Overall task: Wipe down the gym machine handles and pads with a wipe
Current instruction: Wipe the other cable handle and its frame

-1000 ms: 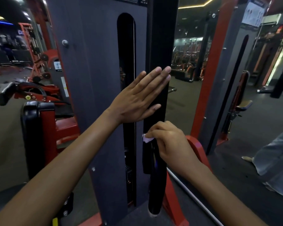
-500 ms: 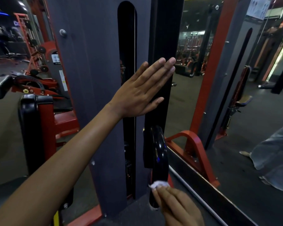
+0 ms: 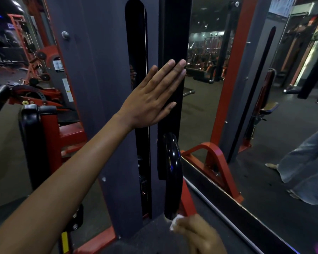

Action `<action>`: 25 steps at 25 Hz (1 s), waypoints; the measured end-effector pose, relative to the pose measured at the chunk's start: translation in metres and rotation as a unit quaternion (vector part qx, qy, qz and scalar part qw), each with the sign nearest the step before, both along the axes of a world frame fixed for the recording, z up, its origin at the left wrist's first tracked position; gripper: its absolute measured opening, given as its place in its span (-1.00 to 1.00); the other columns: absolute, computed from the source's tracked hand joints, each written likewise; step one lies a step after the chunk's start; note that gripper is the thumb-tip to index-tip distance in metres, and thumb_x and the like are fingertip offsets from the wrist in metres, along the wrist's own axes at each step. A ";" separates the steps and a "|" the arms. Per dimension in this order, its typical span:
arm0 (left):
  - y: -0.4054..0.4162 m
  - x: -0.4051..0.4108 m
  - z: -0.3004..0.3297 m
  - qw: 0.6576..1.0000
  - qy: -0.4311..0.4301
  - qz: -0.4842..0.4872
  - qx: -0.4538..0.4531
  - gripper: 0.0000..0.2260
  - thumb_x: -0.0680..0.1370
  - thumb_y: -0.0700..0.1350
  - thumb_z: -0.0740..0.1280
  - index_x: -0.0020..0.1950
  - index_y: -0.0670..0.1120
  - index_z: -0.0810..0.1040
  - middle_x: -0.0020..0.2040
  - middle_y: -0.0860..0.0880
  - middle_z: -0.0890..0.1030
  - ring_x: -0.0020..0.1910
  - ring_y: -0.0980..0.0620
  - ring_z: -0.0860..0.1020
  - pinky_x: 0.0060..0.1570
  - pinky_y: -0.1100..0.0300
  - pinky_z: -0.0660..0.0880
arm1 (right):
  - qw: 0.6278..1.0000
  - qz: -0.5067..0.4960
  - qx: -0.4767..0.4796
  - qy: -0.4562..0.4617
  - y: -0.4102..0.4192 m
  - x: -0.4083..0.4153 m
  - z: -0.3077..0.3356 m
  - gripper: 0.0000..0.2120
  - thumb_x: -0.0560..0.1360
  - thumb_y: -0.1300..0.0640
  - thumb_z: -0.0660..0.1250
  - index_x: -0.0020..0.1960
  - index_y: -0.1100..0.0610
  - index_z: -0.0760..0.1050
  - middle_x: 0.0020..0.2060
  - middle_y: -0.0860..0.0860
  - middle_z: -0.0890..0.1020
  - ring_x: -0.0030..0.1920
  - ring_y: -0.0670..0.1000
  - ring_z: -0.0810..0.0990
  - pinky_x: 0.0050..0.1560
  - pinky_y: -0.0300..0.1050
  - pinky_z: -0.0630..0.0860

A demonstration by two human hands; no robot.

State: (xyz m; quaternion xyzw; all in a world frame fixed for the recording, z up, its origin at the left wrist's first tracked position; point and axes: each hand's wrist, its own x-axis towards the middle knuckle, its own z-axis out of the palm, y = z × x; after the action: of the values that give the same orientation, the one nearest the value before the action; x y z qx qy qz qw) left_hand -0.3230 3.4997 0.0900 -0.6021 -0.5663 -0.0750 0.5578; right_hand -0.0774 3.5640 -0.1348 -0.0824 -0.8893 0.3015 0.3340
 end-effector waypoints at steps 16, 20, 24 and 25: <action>-0.005 0.010 0.000 0.999 -0.024 0.028 -0.004 -0.49 0.64 -0.03 0.06 0.50 -0.30 0.11 0.49 -0.30 0.19 0.48 -0.26 0.12 0.47 -0.09 0.03 | 0.967 -0.022 -0.171 0.190 0.017 -0.086 0.112 -0.79 0.43 0.37 0.33 -0.02 0.16 0.63 -0.11 0.02 0.66 -0.07 -0.11 0.63 -0.02 -0.19 0.56; -0.005 0.007 0.000 0.999 -0.018 0.027 0.001 -0.48 0.63 -0.04 0.08 0.49 -0.31 0.11 0.48 -0.32 0.19 0.47 -0.28 0.12 0.47 -0.07 0.02 | 0.948 0.012 -0.237 0.210 0.002 -0.068 0.091 -0.83 0.44 0.39 0.31 -0.08 0.17 0.59 -0.16 0.07 0.64 -0.10 -0.05 0.62 -0.05 -0.17 0.53; -0.005 0.007 0.000 1.000 -0.016 0.022 0.008 -0.49 0.62 -0.05 0.08 0.48 -0.33 0.13 0.46 -0.34 0.21 0.45 -0.31 0.14 0.47 -0.08 0.03 | 0.948 0.025 -0.237 0.212 -0.018 -0.042 0.046 -0.84 0.45 0.46 0.29 -0.12 0.24 0.55 -0.16 0.06 0.60 -0.08 0.02 0.60 -0.02 -0.14 0.54; -0.004 0.006 0.000 1.000 -0.017 0.021 0.008 -0.49 0.62 -0.06 0.09 0.47 -0.34 0.14 0.46 -0.35 0.22 0.45 -0.31 0.15 0.47 -0.09 0.04 | 0.951 0.020 -0.222 0.216 -0.022 -0.038 0.036 -0.84 0.45 0.43 0.29 -0.13 0.21 0.55 -0.15 0.01 0.61 -0.07 0.00 0.60 -0.02 -0.16 0.53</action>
State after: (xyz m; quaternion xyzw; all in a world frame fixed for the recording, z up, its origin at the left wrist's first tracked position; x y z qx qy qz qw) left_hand -0.3167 3.4953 0.0898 -0.5846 -0.5875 -0.0780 0.5541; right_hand -0.1152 3.5425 -0.0993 -0.0698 -0.7079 0.5080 0.4858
